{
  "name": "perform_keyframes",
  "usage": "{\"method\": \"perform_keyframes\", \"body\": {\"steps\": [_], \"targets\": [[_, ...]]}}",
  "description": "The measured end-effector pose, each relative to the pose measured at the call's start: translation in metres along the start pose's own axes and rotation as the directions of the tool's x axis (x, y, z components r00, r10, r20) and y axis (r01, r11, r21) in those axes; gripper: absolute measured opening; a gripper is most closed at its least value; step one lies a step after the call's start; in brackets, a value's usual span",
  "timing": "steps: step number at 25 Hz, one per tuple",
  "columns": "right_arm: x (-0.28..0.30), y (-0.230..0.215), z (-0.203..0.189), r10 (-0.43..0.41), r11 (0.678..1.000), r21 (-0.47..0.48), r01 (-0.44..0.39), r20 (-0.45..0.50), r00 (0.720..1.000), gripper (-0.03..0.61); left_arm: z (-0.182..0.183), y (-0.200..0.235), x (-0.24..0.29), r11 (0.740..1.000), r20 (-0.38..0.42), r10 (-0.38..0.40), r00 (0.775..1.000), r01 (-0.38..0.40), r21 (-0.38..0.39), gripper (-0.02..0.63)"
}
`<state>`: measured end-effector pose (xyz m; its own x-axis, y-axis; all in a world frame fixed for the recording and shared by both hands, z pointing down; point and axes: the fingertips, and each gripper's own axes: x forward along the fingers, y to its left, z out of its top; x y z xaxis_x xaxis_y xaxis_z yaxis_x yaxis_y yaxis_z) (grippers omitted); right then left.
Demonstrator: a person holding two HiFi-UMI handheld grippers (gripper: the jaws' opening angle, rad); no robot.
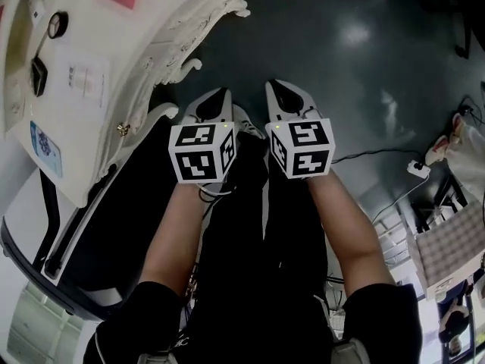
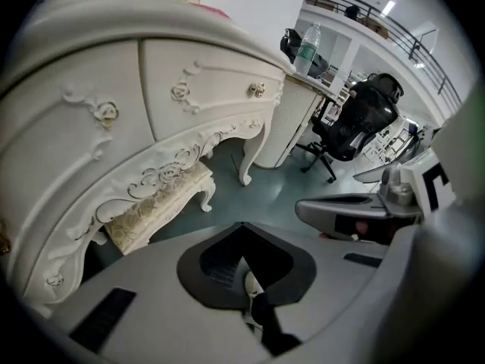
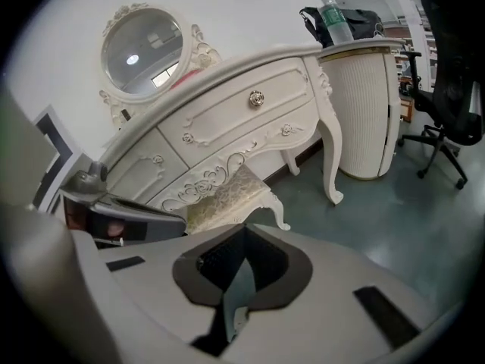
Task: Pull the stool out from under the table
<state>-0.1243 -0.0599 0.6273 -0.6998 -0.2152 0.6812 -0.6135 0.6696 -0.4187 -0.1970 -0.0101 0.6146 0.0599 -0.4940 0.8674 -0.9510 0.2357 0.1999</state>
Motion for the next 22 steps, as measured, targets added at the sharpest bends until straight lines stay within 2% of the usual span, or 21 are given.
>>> {"method": "perform_keyframes", "body": {"steps": [4,6,9,11,15,19,22], "targets": [[0.026,-0.003,-0.005,0.055,0.998,-0.03,-0.055,0.002,0.998,0.008,-0.009,0.009,0.026,0.999,-0.021,0.015,1.0,-0.014,0.034,0.0],[0.039,-0.004,-0.009,0.077,0.997,-0.015,-0.077,0.007,0.997,0.008,-0.011,0.016,0.036,0.998,-0.025,0.031,0.999,-0.03,0.051,0.0],[0.062,-0.009,-0.015,0.094,0.994,0.059,-0.097,0.046,0.994,0.009,-0.014,0.032,0.048,0.997,-0.033,0.061,0.998,-0.059,0.055,0.0],[0.079,-0.01,-0.023,0.118,0.981,0.146,-0.127,0.075,0.99,0.008,-0.02,0.044,0.055,0.996,-0.048,0.073,0.996,-0.071,0.048,0.0],[0.108,-0.004,-0.046,0.194,0.905,0.372,-0.205,0.065,0.979,0.008,-0.04,0.07,0.062,0.994,-0.091,0.1,0.991,-0.097,0.046,0.0],[0.14,0.01,-0.047,0.266,0.859,0.443,-0.258,0.047,0.963,0.008,-0.042,0.092,0.064,0.99,-0.093,0.137,0.986,-0.132,0.054,0.0],[0.158,0.024,-0.045,0.344,0.794,0.508,-0.335,0.08,0.936,0.03,-0.048,0.099,0.063,0.99,-0.101,0.133,0.986,-0.128,0.055,0.0]]}}
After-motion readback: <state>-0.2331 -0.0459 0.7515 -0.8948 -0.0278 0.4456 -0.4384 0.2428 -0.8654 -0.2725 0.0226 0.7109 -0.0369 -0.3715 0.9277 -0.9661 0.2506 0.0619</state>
